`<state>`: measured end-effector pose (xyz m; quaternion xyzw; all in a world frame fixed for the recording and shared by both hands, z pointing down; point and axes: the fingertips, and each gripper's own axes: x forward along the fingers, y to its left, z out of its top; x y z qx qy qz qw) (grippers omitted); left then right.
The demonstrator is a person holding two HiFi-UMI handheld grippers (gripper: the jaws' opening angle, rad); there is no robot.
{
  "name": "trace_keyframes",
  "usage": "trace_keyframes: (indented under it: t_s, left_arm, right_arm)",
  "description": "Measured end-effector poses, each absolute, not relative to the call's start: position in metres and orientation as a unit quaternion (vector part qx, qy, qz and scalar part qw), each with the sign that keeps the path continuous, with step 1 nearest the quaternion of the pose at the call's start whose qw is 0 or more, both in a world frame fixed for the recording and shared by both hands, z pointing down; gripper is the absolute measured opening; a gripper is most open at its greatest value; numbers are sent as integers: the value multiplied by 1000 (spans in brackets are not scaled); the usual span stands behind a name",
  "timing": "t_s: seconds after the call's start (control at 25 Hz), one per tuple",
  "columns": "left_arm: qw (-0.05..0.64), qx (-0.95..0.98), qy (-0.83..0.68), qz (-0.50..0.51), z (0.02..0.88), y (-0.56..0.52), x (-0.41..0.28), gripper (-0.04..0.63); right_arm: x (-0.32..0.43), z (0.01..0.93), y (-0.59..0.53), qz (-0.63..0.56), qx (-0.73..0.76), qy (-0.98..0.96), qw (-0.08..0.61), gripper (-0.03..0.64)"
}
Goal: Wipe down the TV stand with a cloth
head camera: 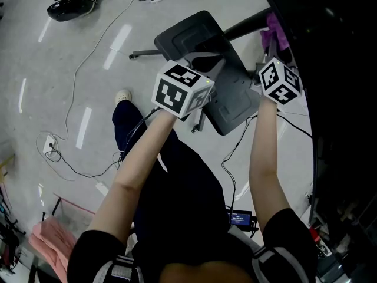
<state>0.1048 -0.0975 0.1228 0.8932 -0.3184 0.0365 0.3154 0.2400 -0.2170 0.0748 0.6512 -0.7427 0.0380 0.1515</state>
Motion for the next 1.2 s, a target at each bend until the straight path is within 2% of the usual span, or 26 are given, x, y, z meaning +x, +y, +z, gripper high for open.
trace_keyframes:
  t_s: [1.2]
  left_arm:
    - [362,874,-321,47,166,-97,83,7]
  right_arm:
    - [234,193,-220,107,631,-727,251,89]
